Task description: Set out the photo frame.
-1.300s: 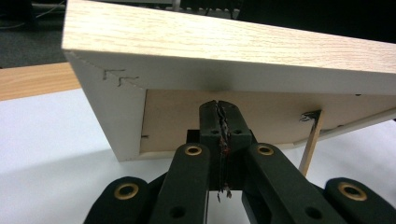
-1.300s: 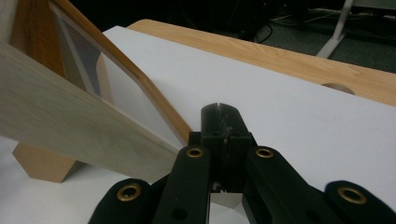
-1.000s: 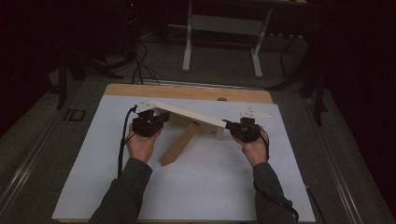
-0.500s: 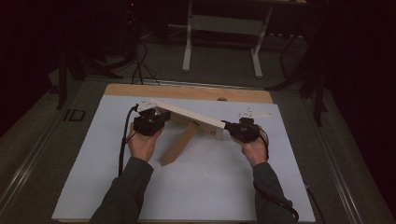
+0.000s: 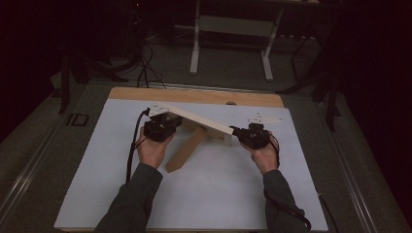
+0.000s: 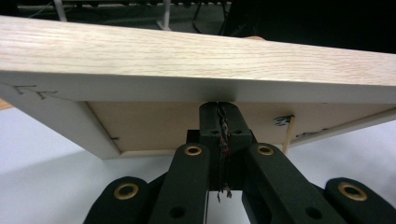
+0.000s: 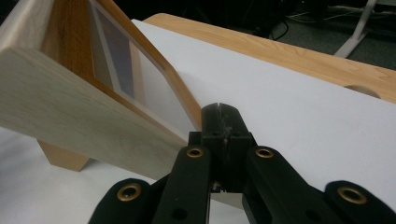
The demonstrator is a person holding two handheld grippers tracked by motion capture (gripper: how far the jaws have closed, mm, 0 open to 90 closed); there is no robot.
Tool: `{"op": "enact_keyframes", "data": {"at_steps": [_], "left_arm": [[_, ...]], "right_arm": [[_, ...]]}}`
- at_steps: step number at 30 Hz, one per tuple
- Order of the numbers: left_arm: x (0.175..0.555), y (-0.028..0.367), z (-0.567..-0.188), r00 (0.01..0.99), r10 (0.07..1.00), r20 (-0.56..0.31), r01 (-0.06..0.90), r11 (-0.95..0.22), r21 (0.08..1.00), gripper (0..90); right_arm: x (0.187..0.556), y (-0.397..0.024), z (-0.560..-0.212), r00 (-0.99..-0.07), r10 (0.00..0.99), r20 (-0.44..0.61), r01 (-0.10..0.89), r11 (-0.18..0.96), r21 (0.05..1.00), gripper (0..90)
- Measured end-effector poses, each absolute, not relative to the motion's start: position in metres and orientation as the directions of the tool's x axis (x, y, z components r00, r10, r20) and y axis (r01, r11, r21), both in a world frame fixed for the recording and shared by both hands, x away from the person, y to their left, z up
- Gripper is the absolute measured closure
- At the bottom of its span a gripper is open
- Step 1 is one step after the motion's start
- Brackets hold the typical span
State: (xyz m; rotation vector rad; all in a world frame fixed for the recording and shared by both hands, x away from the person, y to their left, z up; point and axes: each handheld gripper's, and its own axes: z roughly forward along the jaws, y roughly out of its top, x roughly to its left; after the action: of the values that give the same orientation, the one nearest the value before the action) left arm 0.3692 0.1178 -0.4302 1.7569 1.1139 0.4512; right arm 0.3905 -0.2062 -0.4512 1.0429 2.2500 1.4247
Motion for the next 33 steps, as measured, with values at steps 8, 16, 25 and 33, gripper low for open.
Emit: {"op": "enact_keyframes", "data": {"at_steps": [8,16,25,33], "left_arm": [[0.370,0.114,-0.429,0.517,0.838,-0.174,0.482,-0.117,0.868,90.0],[0.371,0.109,-0.430,0.524,0.834,-0.173,0.485,-0.125,0.866,90.0],[0.371,0.102,-0.430,0.540,0.827,-0.159,0.481,-0.147,0.864,90.0],[0.370,0.096,-0.431,0.550,0.822,-0.150,0.480,-0.164,0.862,90.0]], "right_arm": [[0.389,-0.206,-0.451,-0.705,0.697,0.132,0.416,0.256,0.873,89.9],[0.387,-0.205,-0.452,-0.703,0.698,0.137,0.418,0.249,0.874,89.9],[0.387,-0.205,-0.451,-0.706,0.696,0.134,0.415,0.254,0.874,89.9],[0.384,-0.204,-0.451,-0.708,0.693,0.131,0.410,0.252,0.877,89.9]]}}
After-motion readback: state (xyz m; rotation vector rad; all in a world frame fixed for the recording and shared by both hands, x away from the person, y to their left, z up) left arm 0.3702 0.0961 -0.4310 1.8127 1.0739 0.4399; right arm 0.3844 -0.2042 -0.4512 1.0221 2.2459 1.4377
